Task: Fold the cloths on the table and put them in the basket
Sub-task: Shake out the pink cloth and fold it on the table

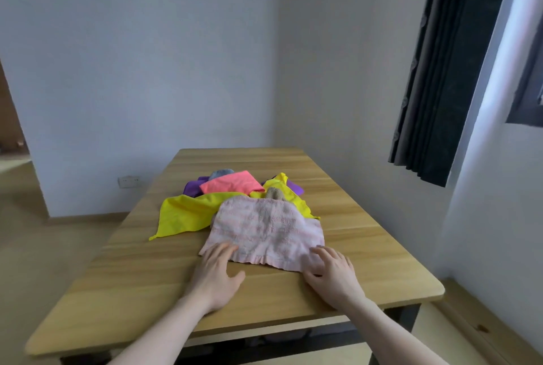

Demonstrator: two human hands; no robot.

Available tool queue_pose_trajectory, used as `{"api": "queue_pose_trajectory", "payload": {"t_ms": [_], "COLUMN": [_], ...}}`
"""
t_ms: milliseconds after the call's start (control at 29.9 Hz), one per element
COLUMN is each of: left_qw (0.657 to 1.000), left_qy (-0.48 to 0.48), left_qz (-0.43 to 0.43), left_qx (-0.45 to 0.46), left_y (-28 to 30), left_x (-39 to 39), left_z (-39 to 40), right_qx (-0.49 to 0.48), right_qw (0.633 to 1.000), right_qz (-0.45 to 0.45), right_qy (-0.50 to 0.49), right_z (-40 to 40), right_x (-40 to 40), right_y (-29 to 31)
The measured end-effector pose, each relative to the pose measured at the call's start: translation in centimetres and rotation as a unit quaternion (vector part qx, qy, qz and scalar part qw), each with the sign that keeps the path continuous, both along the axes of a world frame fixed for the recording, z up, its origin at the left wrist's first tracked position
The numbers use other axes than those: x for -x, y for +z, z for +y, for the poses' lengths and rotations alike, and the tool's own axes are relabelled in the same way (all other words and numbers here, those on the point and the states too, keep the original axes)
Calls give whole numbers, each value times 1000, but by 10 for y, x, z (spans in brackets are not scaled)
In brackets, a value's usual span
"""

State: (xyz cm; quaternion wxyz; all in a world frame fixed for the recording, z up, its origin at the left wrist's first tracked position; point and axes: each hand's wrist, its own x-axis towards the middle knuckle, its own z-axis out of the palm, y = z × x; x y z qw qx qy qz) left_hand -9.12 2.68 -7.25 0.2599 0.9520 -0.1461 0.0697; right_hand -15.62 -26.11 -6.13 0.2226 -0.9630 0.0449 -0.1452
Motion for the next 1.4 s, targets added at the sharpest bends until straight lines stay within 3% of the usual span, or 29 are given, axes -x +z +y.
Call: {"api": "queue_pose_trajectory", "payload": {"t_ms": [435,635,869,1036,1270,1404], "left_qw": [992,991,995,990,965,965], "left_qy": [38,19,11,15,72,102], "left_qz": [-120,-119,-88,-124,-182,-199], "left_qx": [22,54,44,70,172,140], "left_y": [-10,-8,-5,-6,4,38], "left_x": [-6,-6,-4,-5,5,-1], "left_z": [4,7,4,7,8,12], "right_qx": [-101,-166,-216,-234,-243,-246], "right_qw": [990,974,965,964,962,958], "right_qz": [-96,-151,-144,-115,-121,-147], "right_qy": [-32,-32,-38,-47,-13,-15], "right_z": [-8,-9,-7,-7,-7,-15], "right_x": [-3,1,7,8,10,-2], "right_y": [-11,-11,-3,-1,1,35]}}
